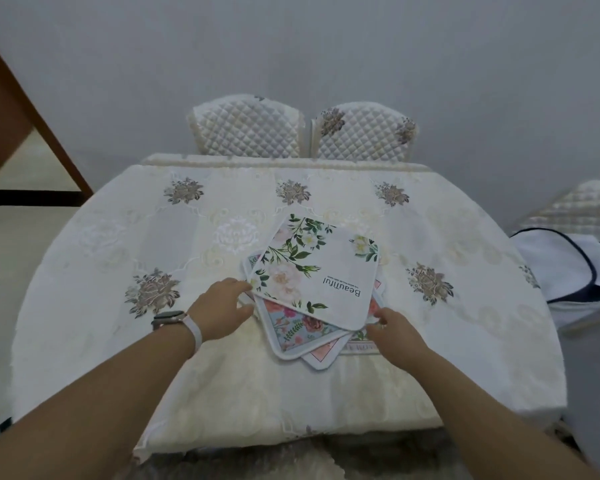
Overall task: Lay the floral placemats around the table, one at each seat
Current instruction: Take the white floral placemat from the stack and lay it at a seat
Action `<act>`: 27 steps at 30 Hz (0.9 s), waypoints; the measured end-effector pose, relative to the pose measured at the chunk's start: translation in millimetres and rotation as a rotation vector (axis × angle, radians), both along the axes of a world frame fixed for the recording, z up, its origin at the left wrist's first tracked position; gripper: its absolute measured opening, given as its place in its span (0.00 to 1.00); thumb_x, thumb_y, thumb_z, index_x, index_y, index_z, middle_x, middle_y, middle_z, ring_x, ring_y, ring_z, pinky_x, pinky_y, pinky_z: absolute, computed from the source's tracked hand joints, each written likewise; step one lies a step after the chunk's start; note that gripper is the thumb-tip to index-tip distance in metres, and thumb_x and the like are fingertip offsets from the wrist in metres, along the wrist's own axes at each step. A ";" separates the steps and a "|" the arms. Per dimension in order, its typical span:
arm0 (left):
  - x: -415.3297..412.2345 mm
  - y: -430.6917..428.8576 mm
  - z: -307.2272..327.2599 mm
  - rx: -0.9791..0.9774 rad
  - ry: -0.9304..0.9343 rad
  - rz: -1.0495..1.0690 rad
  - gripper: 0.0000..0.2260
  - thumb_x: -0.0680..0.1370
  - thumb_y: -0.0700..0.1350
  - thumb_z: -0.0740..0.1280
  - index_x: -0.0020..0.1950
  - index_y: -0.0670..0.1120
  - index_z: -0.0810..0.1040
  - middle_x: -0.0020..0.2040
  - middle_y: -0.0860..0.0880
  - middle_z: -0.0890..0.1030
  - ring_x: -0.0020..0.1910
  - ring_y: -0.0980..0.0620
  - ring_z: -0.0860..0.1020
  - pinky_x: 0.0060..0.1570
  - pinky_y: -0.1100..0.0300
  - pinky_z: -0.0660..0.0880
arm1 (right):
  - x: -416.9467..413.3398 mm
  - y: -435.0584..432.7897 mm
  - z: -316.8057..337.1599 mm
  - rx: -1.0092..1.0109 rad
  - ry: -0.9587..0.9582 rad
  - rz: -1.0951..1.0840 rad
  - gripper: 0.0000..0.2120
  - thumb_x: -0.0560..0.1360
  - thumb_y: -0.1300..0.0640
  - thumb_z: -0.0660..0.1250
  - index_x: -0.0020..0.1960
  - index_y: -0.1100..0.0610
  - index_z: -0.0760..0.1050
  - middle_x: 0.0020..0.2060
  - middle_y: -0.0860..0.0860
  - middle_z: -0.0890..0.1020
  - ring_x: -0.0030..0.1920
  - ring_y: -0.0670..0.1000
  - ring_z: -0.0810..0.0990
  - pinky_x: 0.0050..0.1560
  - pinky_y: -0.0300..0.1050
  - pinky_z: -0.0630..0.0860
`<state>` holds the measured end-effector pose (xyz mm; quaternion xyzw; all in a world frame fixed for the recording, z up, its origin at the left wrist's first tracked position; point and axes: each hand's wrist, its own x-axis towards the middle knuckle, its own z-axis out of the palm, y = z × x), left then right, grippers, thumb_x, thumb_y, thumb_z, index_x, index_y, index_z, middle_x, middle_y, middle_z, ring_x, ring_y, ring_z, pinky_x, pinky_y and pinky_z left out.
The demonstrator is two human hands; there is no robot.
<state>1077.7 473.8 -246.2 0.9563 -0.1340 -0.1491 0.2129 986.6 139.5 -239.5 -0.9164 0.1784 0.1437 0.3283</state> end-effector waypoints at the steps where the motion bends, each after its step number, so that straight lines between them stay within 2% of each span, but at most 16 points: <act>1: 8.2 -8.6 -2.8 -0.070 0.055 0.061 0.21 0.77 0.53 0.65 0.69 0.50 0.70 0.65 0.47 0.73 0.60 0.49 0.72 0.56 0.55 0.70 | 6.9 -1.0 -4.5 0.050 0.009 -0.055 0.15 0.76 0.53 0.64 0.62 0.54 0.73 0.49 0.49 0.78 0.42 0.48 0.78 0.39 0.43 0.72; 3: 24.4 -26.4 -11.1 -0.202 0.161 0.194 0.22 0.77 0.52 0.66 0.69 0.48 0.70 0.65 0.46 0.73 0.55 0.51 0.73 0.51 0.58 0.69 | 21.1 -5.3 -16.8 0.133 0.022 -0.148 0.14 0.76 0.53 0.64 0.60 0.55 0.72 0.50 0.50 0.79 0.45 0.49 0.79 0.40 0.46 0.74; 6: 45.4 -48.0 -30.4 -0.303 0.244 0.341 0.22 0.77 0.50 0.66 0.69 0.46 0.69 0.65 0.44 0.73 0.55 0.48 0.74 0.49 0.57 0.69 | 42.3 -11.7 -30.1 0.282 0.012 -0.288 0.11 0.76 0.53 0.65 0.57 0.53 0.70 0.45 0.46 0.77 0.43 0.48 0.79 0.41 0.48 0.77; 10: 74.4 -57.1 -54.6 -0.263 0.237 0.427 0.24 0.75 0.47 0.67 0.70 0.44 0.68 0.66 0.42 0.73 0.53 0.47 0.74 0.47 0.58 0.69 | 60.5 -17.3 -50.9 0.419 0.000 -0.414 0.13 0.76 0.53 0.66 0.56 0.50 0.65 0.44 0.43 0.74 0.44 0.48 0.77 0.44 0.48 0.77; 13: 89.7 -57.5 -65.6 -0.261 0.279 0.403 0.28 0.74 0.46 0.67 0.73 0.45 0.64 0.68 0.43 0.72 0.54 0.48 0.73 0.49 0.56 0.70 | 65.2 -19.9 -68.2 0.481 0.031 -0.471 0.09 0.75 0.52 0.67 0.51 0.50 0.68 0.45 0.46 0.76 0.46 0.50 0.78 0.53 0.56 0.78; 15: 98.1 -60.5 -72.0 -0.287 0.299 0.404 0.28 0.75 0.46 0.68 0.73 0.47 0.63 0.68 0.44 0.70 0.53 0.50 0.74 0.46 0.57 0.71 | 68.7 -23.0 -76.1 0.515 0.032 -0.518 0.07 0.74 0.52 0.67 0.48 0.49 0.70 0.45 0.49 0.77 0.47 0.53 0.79 0.54 0.58 0.78; 17: 105.5 -65.3 -74.7 -0.345 0.308 0.480 0.28 0.75 0.47 0.68 0.73 0.47 0.63 0.67 0.45 0.70 0.47 0.51 0.77 0.39 0.59 0.72 | 72.2 -24.8 -79.9 0.536 0.017 -0.529 0.07 0.75 0.53 0.67 0.44 0.47 0.69 0.43 0.49 0.78 0.45 0.52 0.79 0.50 0.55 0.78; 18: 108.9 -68.1 -76.4 -0.364 0.305 0.511 0.27 0.75 0.47 0.68 0.73 0.47 0.64 0.66 0.44 0.71 0.46 0.51 0.77 0.39 0.57 0.74 | 73.8 -25.2 -80.8 0.544 0.012 -0.532 0.07 0.75 0.54 0.67 0.43 0.47 0.69 0.43 0.49 0.78 0.43 0.51 0.78 0.47 0.52 0.77; 21: 115.7 -77.9 -79.9 -0.302 0.279 0.527 0.32 0.71 0.51 0.68 0.73 0.45 0.65 0.66 0.42 0.71 0.55 0.43 0.76 0.55 0.47 0.76 | 76.9 -26.2 -83.0 0.568 -0.003 -0.551 0.05 0.75 0.55 0.67 0.45 0.49 0.71 0.44 0.50 0.79 0.43 0.51 0.78 0.41 0.48 0.75; 23: 116.0 -82.3 -80.3 -0.273 0.259 0.549 0.35 0.67 0.54 0.66 0.72 0.45 0.66 0.65 0.42 0.72 0.58 0.40 0.75 0.58 0.44 0.75 | 78.0 -26.6 -86.2 0.591 -0.003 -0.554 0.04 0.74 0.57 0.67 0.48 0.51 0.74 0.44 0.49 0.81 0.43 0.49 0.79 0.37 0.45 0.75; 25: 114.1 -83.1 -81.3 -0.328 0.251 0.604 0.30 0.68 0.51 0.68 0.70 0.45 0.68 0.61 0.43 0.75 0.54 0.42 0.77 0.55 0.44 0.77 | 78.3 -25.5 -90.9 0.594 0.011 -0.542 0.06 0.75 0.59 0.66 0.50 0.51 0.75 0.44 0.46 0.80 0.44 0.46 0.78 0.35 0.42 0.73; 27: 110.2 -83.2 -83.2 -0.401 0.242 0.639 0.24 0.72 0.45 0.68 0.67 0.45 0.70 0.55 0.45 0.77 0.48 0.46 0.78 0.47 0.49 0.79 | 78.4 -24.4 -95.0 0.552 0.015 -0.549 0.12 0.74 0.61 0.65 0.56 0.53 0.71 0.44 0.44 0.77 0.44 0.44 0.75 0.35 0.41 0.71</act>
